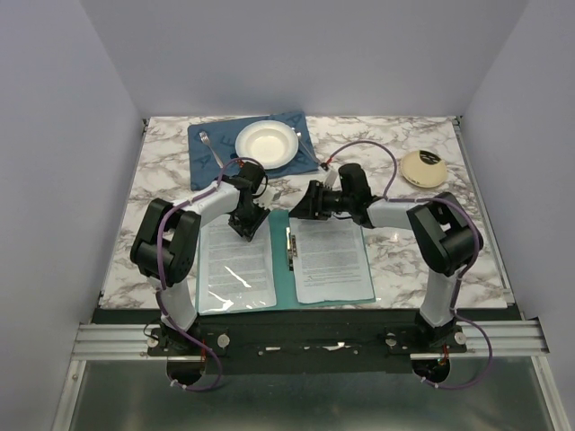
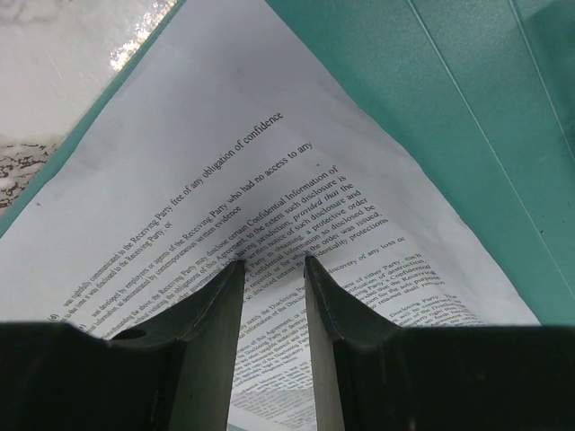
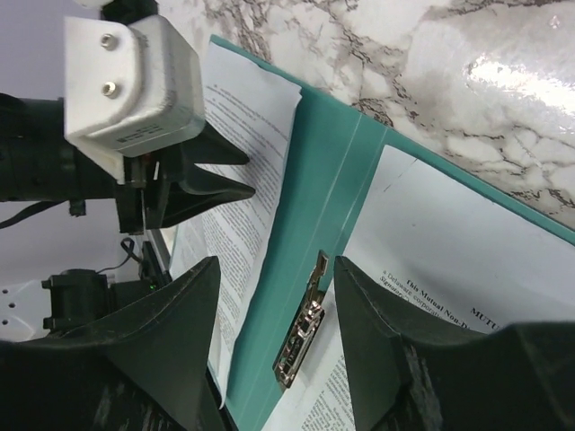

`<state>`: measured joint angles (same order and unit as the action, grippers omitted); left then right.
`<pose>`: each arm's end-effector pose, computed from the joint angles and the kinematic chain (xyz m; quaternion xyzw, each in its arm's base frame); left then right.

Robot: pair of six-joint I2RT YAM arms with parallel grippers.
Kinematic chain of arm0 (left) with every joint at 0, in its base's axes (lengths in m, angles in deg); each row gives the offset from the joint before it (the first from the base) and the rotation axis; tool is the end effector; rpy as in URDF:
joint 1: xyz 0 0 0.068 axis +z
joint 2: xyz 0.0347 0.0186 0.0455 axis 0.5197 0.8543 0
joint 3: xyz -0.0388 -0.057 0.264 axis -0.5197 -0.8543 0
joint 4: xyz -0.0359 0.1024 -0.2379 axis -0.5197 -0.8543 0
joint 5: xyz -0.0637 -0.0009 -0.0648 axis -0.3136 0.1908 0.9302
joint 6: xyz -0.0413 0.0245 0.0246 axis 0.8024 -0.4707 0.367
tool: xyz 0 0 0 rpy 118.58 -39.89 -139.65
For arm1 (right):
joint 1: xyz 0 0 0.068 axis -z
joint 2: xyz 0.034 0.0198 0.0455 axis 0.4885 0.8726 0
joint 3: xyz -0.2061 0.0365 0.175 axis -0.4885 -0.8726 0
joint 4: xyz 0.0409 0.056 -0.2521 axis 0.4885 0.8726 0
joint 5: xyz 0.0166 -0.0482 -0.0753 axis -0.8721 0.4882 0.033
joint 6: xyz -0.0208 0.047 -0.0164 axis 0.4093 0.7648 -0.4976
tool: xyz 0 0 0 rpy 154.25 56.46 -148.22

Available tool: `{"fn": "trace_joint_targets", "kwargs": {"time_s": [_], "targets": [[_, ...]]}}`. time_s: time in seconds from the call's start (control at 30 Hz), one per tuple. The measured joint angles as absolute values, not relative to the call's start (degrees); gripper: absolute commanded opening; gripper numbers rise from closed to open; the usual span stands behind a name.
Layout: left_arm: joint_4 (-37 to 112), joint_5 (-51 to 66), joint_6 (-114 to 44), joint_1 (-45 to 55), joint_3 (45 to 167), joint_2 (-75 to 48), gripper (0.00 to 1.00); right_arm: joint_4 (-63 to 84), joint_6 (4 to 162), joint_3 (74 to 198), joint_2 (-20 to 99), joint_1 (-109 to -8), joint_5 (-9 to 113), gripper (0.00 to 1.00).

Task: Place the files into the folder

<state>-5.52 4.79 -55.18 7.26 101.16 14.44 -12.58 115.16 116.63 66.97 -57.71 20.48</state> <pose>0.3083 -0.1414 0.1659 0.2829 0.9515 -0.0636 0.1031 0.3315 0.2055 0.1568 -0.0948 0.8255 0.5065 0.2301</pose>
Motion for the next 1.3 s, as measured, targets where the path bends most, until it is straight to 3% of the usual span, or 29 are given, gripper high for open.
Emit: {"fn": "trace_joint_targets", "kwargs": {"time_s": [0.67,1.3], "targets": [[-5.5,4.6,-55.7,7.6,101.2,14.5,0.41,-9.0,112.9,121.2,74.1,-60.6,20.2,0.59],[-5.6,4.2,-55.9,7.6,101.3,14.5,0.41,-14.7,117.0,120.3,75.1,-61.8,17.8,0.56]]}}
